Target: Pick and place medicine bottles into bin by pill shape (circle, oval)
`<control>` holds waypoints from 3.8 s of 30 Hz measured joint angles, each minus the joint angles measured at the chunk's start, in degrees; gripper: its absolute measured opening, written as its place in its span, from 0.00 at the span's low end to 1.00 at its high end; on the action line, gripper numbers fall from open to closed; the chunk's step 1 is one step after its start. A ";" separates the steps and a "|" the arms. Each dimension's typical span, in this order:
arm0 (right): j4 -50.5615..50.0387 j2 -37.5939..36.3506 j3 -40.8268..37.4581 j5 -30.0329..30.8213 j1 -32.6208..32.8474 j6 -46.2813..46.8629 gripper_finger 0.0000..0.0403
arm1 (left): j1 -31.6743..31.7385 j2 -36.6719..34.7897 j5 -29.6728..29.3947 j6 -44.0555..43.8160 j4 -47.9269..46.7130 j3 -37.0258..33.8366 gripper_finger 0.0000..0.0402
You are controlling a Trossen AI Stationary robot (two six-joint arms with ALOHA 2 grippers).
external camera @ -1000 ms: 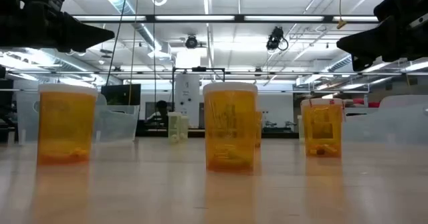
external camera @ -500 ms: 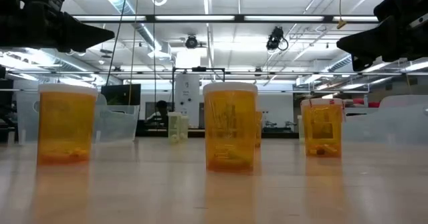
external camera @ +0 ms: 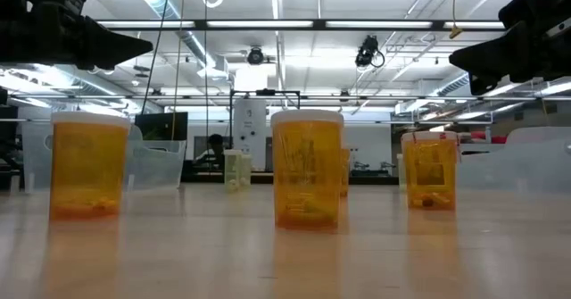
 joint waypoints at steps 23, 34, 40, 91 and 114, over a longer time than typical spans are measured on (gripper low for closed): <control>-0.02 0.00 0.00 0.02 0.00 -0.02 0.11 | 0.02 0.00 -1.30 -21.23 0.93 0.00 0.08; 0.00 0.00 0.00 0.00 0.00 0.00 0.11 | -0.02 0.01 -1.36 -16.88 3.70 0.00 0.09; 0.00 0.00 0.00 0.02 0.00 0.00 0.11 | -0.02 0.00 -1.44 -13.32 7.33 0.00 0.08; -0.01 0.01 0.00 0.01 0.00 0.00 0.11 | 10.49 36.23 4.86 -33.00 -6.19 16.70 0.11; 0.00 0.01 0.00 0.02 0.00 -0.01 0.11 | 20.56 53.16 19.47 -31.59 -11.94 28.04 0.19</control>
